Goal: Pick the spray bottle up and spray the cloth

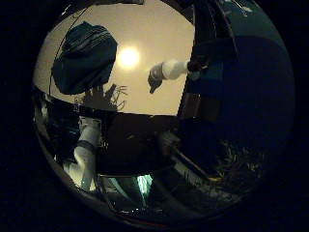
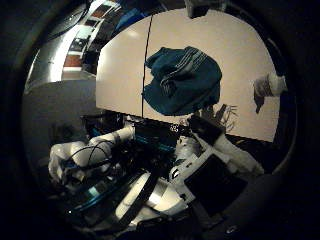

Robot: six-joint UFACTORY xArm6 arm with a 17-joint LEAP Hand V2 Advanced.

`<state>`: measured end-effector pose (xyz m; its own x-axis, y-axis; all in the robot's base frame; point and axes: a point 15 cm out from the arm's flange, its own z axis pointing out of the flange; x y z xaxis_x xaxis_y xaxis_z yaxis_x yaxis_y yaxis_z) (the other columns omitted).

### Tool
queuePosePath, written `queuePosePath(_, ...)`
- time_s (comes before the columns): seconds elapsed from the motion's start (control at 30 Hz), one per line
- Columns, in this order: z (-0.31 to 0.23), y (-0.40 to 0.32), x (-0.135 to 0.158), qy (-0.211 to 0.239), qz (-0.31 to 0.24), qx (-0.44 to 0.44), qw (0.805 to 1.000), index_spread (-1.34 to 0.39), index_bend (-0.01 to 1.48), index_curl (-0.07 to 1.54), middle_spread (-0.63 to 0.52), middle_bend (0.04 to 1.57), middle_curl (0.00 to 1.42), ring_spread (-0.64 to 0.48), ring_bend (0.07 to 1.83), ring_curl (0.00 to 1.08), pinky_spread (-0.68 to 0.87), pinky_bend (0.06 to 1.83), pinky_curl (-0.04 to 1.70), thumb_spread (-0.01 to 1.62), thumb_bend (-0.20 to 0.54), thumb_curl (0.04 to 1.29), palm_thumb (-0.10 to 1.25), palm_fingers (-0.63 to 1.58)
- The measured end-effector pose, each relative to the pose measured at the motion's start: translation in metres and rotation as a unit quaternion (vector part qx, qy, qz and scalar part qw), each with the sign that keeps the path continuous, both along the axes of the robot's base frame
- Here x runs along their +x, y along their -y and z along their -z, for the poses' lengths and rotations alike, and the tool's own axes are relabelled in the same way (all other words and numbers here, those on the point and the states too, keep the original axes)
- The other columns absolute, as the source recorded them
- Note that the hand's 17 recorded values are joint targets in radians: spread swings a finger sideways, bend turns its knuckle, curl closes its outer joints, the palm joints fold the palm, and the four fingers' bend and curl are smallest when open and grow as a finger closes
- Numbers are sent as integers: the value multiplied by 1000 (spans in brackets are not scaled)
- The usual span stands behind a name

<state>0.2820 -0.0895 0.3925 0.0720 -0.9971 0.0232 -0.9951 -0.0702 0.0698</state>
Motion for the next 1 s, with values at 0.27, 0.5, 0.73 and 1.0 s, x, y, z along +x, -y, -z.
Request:
queuePosePath(0.27,-7,36,-9,34,98,50,993,-394,180,332,16,230,334,209,226,214,409,598,-2,1028,-23,339,800,272)
queuePosePath(0.5,-30,59,-13,121,190,126,966,-363,166,316,12,243,343,203,254,229,400,610,-4,1065,-22,325,759,324)
queuePosePath(0.73,-65,89,-15,242,281,212,904,-285,182,327,-14,272,358,196,290,239,398,623,-8,1075,-20,344,746,411)
queuePosePath(1.0,-46,117,-22,322,345,301,829,-222,166,335,37,236,363,202,272,240,391,682,-3,1072,-21,365,749,276)
